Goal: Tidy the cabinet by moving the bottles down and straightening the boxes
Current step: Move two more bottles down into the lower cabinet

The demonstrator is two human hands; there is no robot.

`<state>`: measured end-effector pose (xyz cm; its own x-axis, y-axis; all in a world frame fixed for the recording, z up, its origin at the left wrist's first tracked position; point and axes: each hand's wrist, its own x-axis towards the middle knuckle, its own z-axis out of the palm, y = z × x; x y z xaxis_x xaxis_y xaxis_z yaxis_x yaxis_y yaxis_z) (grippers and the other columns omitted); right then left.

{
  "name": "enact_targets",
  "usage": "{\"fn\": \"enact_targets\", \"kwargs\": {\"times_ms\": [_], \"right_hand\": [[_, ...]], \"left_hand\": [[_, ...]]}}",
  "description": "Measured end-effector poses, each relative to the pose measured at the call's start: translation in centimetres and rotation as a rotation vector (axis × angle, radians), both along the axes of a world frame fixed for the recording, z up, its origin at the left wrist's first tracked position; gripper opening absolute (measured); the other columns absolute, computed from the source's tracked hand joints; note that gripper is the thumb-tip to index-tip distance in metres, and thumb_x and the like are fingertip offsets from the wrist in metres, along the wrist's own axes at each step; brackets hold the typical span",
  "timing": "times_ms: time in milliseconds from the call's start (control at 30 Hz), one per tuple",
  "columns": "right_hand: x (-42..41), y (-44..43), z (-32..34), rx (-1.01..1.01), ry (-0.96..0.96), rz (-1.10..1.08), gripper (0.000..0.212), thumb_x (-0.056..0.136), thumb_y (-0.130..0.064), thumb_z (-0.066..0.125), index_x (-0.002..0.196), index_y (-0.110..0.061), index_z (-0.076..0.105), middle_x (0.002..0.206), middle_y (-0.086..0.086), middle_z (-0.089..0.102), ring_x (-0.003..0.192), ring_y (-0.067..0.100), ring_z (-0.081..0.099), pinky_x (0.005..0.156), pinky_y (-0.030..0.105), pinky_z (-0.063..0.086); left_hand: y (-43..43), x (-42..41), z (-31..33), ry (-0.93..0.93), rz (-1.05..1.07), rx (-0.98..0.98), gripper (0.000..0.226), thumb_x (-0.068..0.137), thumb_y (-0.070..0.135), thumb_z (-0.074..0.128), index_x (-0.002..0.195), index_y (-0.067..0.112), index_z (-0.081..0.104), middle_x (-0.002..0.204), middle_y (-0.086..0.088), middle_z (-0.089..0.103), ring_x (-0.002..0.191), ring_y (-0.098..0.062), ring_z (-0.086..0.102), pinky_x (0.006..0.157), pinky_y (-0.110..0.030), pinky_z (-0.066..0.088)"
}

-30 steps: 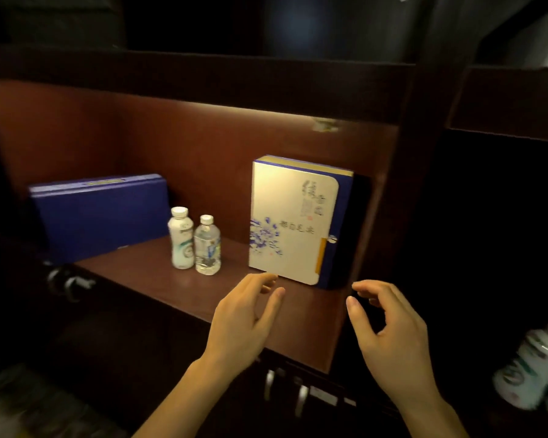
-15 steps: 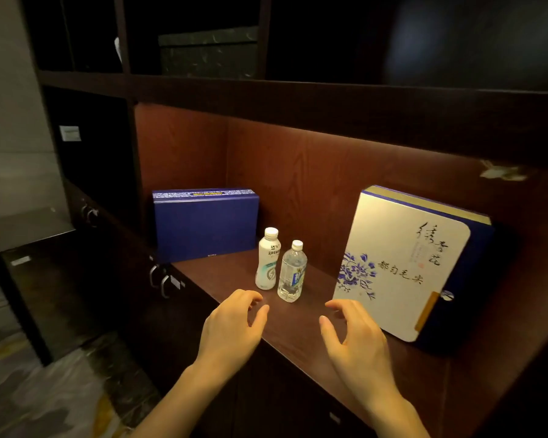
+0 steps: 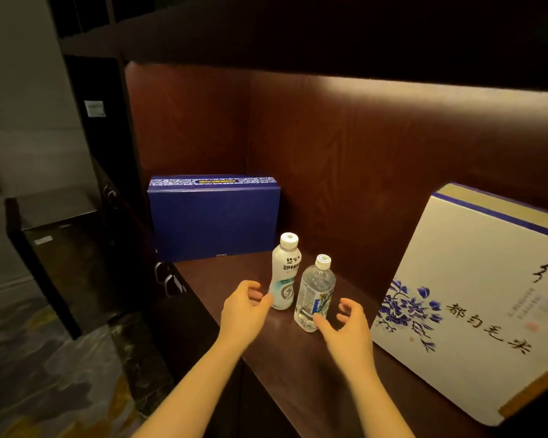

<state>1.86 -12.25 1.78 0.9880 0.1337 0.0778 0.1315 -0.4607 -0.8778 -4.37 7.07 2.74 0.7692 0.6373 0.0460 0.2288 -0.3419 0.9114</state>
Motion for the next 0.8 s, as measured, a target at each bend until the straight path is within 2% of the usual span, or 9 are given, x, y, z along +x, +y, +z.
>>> {"fn": "enact_targets", "kwargs": {"times_ms": [133,200,267,400,567,667,800], "right_hand": [[3.4,1.2,-1.9,0.025,0.058,0.002,0.095,0.074,-0.039,0.086,0.151,-0.02,0.032,0.153,0.003,0.044,0.137,0.021,0.047,0.108,0.041,0.042],[4.5,1.7,-2.7,0.064,0.087,0.025,0.098,0.071,-0.04,0.087,0.151,-0.023,0.032,0.152,0.002,0.046,0.136,0.021,0.048,0.108,0.041,0.042],[5.3,2.2,-3.5,0.12,0.106,0.042,0.097,0.069,-0.039,0.089,0.149,-0.025,0.036,0.147,0.001,0.052,0.131,0.02,0.052,0.107,0.04,0.045],[6.2,2.9,-4.6,0.184,0.132,0.052,0.088,0.069,-0.039,0.089,0.143,-0.026,0.045,0.135,-0.002,0.061,0.117,0.014,0.059,0.1,0.036,0.049],[6.7,3.3,-5.2,0.302,0.177,0.061,0.077,0.063,-0.037,0.092,0.129,-0.033,0.053,0.117,-0.013,0.065,0.107,0.005,0.063,0.094,0.033,0.053],[6.8,3.2,-5.4,0.308,0.166,0.058,0.073,0.062,-0.039,0.092,0.125,-0.036,0.056,0.115,-0.015,0.066,0.106,0.004,0.064,0.093,0.032,0.054],[6.5,3.0,-5.6,0.312,0.144,0.046,0.059,0.06,-0.039,0.092,0.109,-0.044,0.06,0.103,-0.023,0.068,0.094,-0.008,0.065,0.08,0.018,0.05]], "left_hand": [[0.3,4.3,-1.2,-0.01,0.007,-0.113,0.067,0.083,0.037,0.074,0.14,0.018,0.044,0.133,-0.003,0.057,0.115,-0.016,0.058,0.092,-0.028,0.048],[0.3,5.9,-1.8,-0.013,-0.019,-0.155,0.078,0.081,0.036,0.077,0.145,0.018,0.038,0.144,-0.005,0.049,0.127,-0.02,0.051,0.096,-0.03,0.044],[0.2,7.3,-2.3,-0.024,-0.05,-0.194,0.082,0.078,0.034,0.079,0.146,0.017,0.037,0.147,-0.004,0.047,0.13,-0.02,0.048,0.1,-0.032,0.042],[-0.1,9.4,-3.1,-0.103,-0.089,-0.256,0.064,0.073,0.029,0.084,0.125,0.032,0.048,0.125,0.006,0.062,0.109,-0.01,0.059,0.086,-0.024,0.047],[0.3,10.7,-3.8,-0.087,-0.098,-0.279,0.069,0.069,0.032,0.087,0.128,0.029,0.051,0.12,0.009,0.063,0.111,-0.013,0.06,0.097,-0.04,0.051],[0.5,11.2,-4.2,-0.084,-0.086,-0.267,0.06,0.069,0.034,0.086,0.12,0.032,0.054,0.112,0.013,0.064,0.107,-0.012,0.062,0.094,-0.039,0.053],[0.6,11.0,-4.3,-0.083,-0.063,-0.231,0.057,0.068,0.035,0.086,0.117,0.028,0.057,0.108,0.013,0.066,0.105,-0.012,0.064,0.092,-0.04,0.054]]}}
